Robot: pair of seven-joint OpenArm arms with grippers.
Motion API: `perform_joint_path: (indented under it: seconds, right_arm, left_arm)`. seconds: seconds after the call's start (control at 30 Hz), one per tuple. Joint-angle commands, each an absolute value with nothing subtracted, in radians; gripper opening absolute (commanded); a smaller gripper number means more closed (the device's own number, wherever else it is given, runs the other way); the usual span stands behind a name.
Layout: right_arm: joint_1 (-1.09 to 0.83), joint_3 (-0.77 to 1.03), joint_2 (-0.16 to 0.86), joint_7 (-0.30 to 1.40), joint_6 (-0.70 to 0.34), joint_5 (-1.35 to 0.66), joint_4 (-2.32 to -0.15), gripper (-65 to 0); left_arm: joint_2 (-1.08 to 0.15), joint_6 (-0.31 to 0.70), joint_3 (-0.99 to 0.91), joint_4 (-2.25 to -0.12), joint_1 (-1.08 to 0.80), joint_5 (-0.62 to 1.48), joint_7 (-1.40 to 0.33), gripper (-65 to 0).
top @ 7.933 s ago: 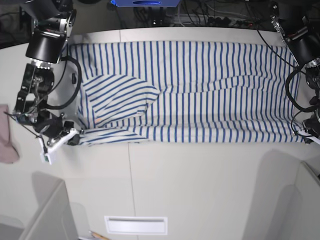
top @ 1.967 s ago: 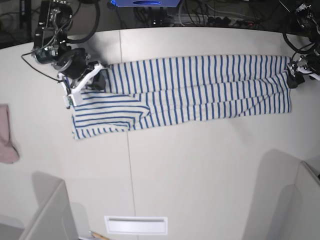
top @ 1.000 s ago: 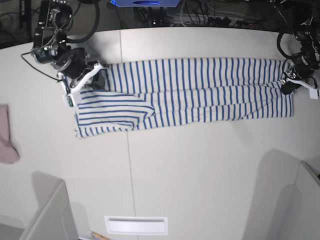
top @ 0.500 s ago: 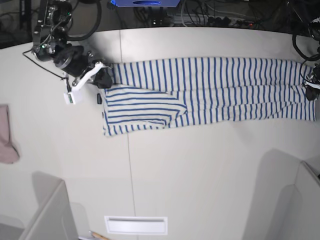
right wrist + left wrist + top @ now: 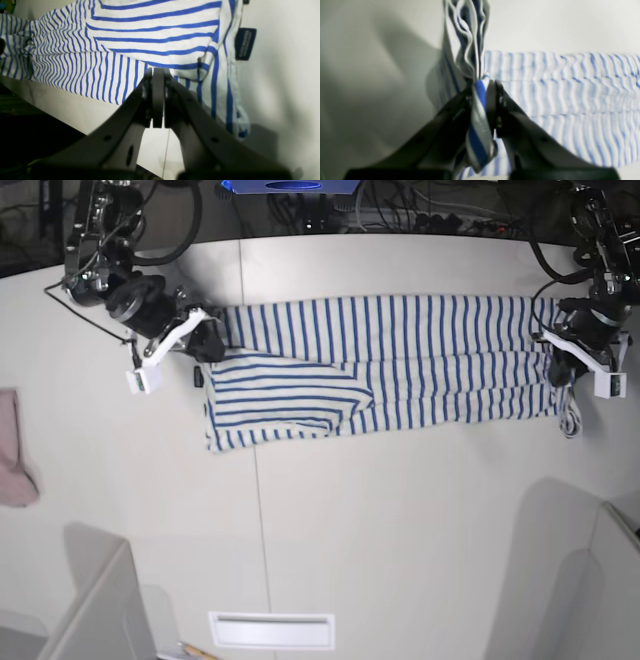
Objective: Fold the T-shirt properly
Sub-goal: 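Grasp the shirt's end with the left gripper and fold it inward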
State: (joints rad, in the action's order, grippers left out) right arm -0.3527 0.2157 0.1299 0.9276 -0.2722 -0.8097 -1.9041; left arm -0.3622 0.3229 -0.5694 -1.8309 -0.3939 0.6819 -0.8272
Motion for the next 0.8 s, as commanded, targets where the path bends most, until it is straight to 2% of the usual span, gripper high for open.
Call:
perform_joint_path:
  seconds: [0.0,0.23,0.63,0.77]
  right_arm:
    - [-0.341,0.220,0.139,0.909,-0.278,-0.831,-1.917,-65.0]
    - [-0.344,0.220,0.139,0.909,-0.278,-0.831,-1.917,-65.0]
    - [-0.340,0.331,0.131,0.966,-0.278,-0.831,-1.917,-65.0]
    - [-0.340,0.329,0.131,0.967,-0.278,-0.831,-1.917,-65.0]
  left_arm:
    - [-0.363,0.311,-0.552,-1.860,-0.387,0.696,-0.803,-65.0]
    - [-0.349,0.262,-0.384,-1.874,-0.383,0.697,-0.803,-65.0]
    - [-0.309,0.151,-0.208,-1.871,-0.341,0.697,-0.803,-65.0]
    - [-0.295,0.143,-0.163,-1.867,-0.314,0.697,-0.803,-65.0]
